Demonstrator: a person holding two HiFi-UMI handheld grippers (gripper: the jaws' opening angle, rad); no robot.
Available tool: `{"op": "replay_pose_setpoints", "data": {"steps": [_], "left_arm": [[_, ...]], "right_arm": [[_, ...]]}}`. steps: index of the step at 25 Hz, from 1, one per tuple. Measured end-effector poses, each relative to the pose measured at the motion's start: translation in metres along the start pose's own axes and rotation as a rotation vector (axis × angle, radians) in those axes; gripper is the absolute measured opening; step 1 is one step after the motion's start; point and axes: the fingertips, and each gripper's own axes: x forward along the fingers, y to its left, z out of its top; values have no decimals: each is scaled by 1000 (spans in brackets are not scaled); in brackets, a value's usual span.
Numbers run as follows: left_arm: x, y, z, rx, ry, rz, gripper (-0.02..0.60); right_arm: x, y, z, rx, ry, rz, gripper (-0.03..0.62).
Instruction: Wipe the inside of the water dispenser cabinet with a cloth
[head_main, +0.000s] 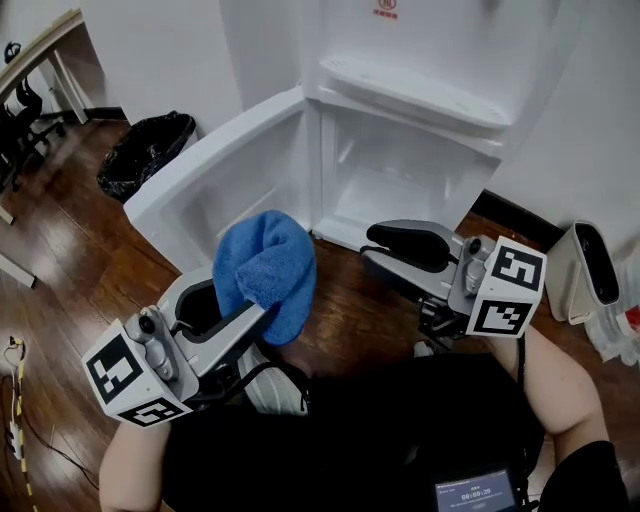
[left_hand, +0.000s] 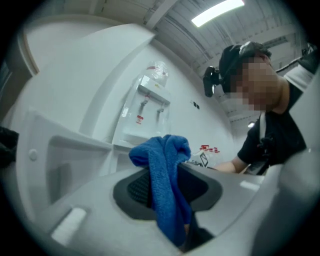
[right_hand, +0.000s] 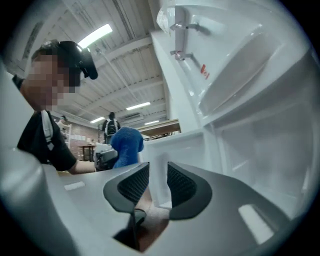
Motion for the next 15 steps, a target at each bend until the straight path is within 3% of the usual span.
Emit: {"op": "replay_pose_setpoints", "data": {"steps": [4,15], "left_arm": [[-3,8,0,39,16,41,124],[-1,7,-5,26,39,18,124]], "right_arm": [[-7,-26,-2,31,2,-119,101],[-4,-19,-3,-14,15,-105,101]]}}
